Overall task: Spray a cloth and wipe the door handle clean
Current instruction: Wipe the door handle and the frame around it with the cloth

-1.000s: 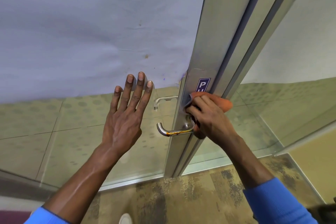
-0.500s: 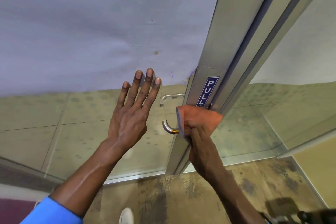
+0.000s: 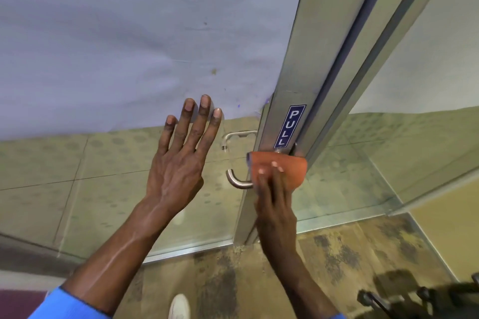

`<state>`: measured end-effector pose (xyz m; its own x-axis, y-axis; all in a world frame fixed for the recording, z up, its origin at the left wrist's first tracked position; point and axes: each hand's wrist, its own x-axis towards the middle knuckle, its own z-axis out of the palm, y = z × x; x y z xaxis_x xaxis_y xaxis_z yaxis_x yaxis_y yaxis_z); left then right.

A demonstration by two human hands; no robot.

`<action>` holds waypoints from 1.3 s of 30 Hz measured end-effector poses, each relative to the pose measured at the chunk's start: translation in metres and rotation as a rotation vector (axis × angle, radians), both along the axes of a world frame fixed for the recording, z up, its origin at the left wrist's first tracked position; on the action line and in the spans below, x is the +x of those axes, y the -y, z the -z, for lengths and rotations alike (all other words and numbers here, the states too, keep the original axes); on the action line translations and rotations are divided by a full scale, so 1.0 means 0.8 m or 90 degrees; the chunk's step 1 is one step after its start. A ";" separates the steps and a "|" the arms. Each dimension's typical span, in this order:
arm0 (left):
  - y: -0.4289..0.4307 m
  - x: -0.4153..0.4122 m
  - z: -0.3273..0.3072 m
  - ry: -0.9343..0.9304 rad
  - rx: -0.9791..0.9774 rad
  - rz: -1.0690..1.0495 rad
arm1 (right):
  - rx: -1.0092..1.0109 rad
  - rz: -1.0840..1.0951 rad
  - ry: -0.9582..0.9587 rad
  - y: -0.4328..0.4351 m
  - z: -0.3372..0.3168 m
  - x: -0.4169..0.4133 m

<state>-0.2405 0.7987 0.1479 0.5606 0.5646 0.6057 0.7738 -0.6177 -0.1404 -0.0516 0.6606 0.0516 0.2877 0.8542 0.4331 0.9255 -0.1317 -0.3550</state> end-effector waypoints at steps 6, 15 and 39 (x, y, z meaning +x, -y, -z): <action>0.000 0.002 0.002 0.001 0.002 0.000 | 0.111 0.043 -0.236 -0.006 0.007 0.026; 0.001 0.003 0.000 -0.004 0.006 -0.007 | 0.170 0.095 -1.093 -0.001 -0.021 -0.047; -0.002 0.003 0.004 -0.004 0.016 -0.012 | -0.036 -0.038 0.007 0.012 -0.024 -0.060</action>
